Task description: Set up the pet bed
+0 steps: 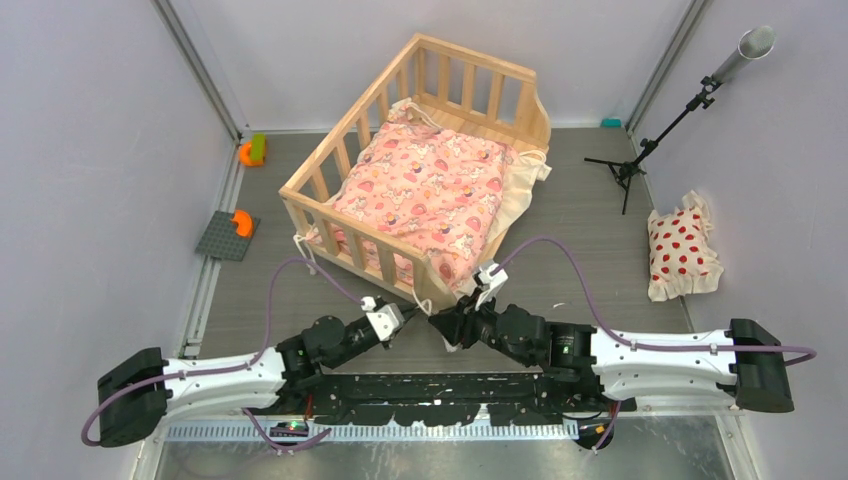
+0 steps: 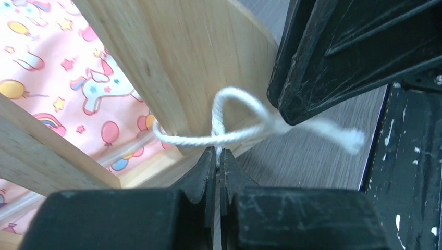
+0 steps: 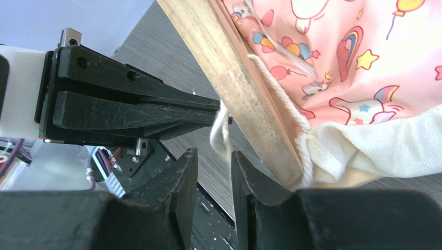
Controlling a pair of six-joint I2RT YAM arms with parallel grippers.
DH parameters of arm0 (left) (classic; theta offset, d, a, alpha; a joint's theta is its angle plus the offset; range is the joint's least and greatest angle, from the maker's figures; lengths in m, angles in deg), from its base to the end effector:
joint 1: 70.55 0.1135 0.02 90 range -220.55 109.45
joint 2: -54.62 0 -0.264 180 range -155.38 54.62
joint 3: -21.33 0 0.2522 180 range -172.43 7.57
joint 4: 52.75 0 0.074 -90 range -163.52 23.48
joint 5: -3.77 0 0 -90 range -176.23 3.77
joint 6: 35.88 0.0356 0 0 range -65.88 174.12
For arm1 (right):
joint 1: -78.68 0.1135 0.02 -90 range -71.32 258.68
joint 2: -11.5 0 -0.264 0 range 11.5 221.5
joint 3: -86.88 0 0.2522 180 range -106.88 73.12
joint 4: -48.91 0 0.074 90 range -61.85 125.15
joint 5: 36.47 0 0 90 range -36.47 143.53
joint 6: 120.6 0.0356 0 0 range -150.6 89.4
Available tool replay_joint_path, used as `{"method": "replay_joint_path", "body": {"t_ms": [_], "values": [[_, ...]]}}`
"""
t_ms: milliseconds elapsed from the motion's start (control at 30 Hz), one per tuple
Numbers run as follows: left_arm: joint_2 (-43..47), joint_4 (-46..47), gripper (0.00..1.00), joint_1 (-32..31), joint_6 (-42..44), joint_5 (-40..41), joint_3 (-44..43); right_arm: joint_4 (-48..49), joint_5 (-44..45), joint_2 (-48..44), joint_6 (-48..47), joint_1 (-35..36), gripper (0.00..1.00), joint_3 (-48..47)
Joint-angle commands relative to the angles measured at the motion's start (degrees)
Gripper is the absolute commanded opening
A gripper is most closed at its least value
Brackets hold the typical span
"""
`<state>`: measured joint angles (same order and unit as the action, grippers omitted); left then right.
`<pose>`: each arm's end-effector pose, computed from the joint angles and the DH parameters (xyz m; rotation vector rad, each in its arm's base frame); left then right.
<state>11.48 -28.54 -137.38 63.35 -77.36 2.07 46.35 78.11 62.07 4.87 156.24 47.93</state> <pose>0.0708 -0.1515 0.1926 0.8872 1.3369 -0.6664 0.0581 0.1945 0.2406 -0.3790 1.8771 0.9994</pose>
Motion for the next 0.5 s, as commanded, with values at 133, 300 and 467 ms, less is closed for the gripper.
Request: {"method": "replay_joint_path", "body": {"t_ms": [133, 300, 467], "values": [[-1.4, -1.3, 0.00, 0.2, 0.0, -1.0, -1.4, -7.1, 0.5, -2.4, -3.1, 0.2, 0.50, -3.7], [-1.4, -1.7, 0.00, 0.2, 0.3, -0.4, -1.6, -9.5, -1.4, -4.5, -5.5, 0.3, 0.53, -3.4], [-1.3, -2.5, 0.00, 0.3, 0.3, -0.6, -2.5, -6.8, -4.8, -4.6, -8.7, 0.3, 0.51, 0.3]]}}
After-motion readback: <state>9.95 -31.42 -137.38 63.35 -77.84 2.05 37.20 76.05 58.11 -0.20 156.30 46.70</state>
